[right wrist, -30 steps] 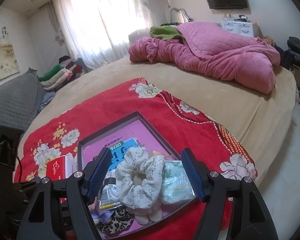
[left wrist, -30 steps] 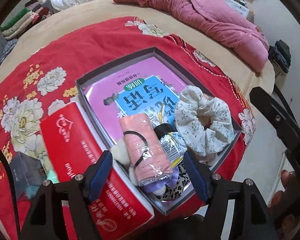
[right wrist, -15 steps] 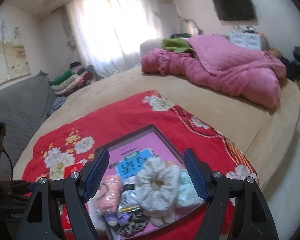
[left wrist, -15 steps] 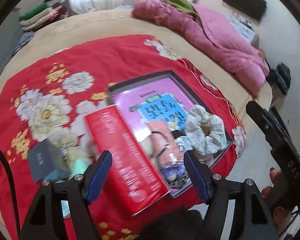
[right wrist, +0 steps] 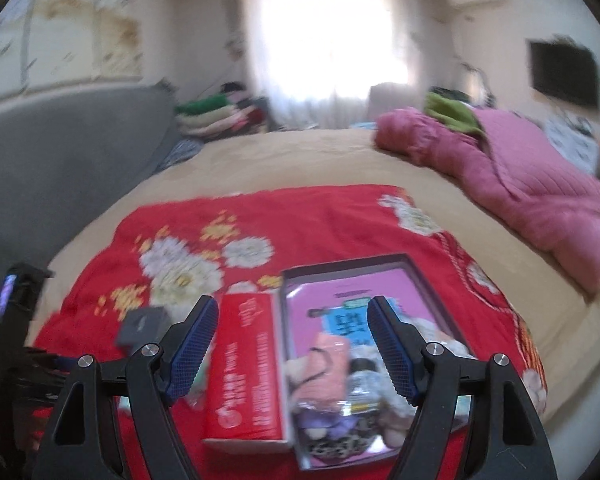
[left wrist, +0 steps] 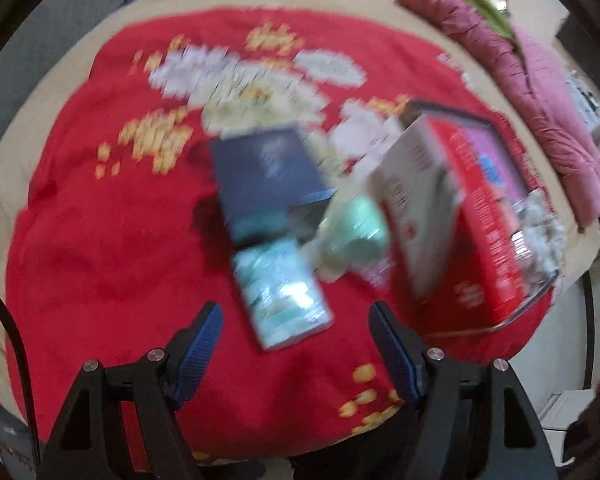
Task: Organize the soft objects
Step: 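Withdraw both tools from the tray toward the remaining pile, then grasp the Flower tissue pack with the left tool while the right grasps the green sponge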
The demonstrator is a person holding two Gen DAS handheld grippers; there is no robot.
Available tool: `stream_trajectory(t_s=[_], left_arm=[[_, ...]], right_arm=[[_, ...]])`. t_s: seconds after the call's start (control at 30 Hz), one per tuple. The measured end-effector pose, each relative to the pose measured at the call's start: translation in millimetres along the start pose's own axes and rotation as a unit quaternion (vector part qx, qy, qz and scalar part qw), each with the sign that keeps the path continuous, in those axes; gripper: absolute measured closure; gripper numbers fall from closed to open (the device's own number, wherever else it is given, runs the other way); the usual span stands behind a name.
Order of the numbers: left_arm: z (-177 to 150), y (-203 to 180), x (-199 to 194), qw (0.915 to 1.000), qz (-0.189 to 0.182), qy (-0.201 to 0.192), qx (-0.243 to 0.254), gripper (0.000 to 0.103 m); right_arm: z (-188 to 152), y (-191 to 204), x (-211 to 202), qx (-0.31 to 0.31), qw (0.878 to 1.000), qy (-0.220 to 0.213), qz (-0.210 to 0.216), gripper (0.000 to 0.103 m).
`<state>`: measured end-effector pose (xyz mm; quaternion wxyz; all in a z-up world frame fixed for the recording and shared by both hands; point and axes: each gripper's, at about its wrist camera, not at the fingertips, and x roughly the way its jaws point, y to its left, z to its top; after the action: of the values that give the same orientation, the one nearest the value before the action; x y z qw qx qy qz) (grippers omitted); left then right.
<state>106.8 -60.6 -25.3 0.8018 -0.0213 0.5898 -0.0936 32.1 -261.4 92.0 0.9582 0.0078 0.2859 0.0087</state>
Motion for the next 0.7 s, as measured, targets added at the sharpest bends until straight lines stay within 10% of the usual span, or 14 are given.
stream_trajectory(t_s=[0.7], left_arm=[[7, 27, 74, 0.9935, -0.035, 0.081, -0.072, 0.027]], right_arm=[[-30, 101, 71, -0.202, 0.973, 0.109, 0.022, 0.025]])
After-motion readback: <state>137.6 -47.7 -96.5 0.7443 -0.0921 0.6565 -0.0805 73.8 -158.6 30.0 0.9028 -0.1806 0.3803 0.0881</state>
